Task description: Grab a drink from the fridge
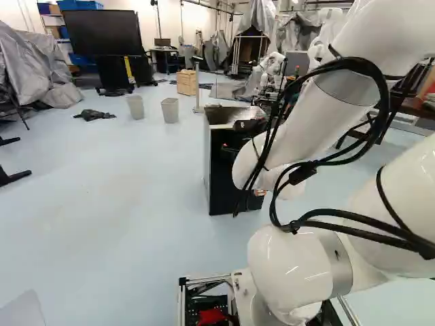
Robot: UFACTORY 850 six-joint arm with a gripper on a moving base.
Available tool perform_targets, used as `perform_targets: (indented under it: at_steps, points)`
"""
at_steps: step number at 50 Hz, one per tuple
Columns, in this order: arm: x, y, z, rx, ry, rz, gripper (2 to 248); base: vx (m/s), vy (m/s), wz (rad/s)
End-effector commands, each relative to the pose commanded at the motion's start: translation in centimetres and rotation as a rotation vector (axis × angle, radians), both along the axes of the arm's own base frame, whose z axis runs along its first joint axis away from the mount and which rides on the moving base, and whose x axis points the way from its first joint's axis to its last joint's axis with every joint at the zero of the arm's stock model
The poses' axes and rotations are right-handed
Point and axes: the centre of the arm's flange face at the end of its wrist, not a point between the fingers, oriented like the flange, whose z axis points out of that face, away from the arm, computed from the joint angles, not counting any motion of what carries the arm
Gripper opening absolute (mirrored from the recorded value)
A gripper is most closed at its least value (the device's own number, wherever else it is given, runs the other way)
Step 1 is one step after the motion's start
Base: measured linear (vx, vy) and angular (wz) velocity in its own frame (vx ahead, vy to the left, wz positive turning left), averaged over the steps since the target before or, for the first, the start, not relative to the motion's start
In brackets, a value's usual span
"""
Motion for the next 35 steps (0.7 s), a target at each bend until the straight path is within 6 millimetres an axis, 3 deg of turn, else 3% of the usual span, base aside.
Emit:
perform_targets:
  at_steps: [35]
  points:
    - [0.0,0.0,0.0,0.0,0.0,0.0,247,0.075,0.1,-0.019]
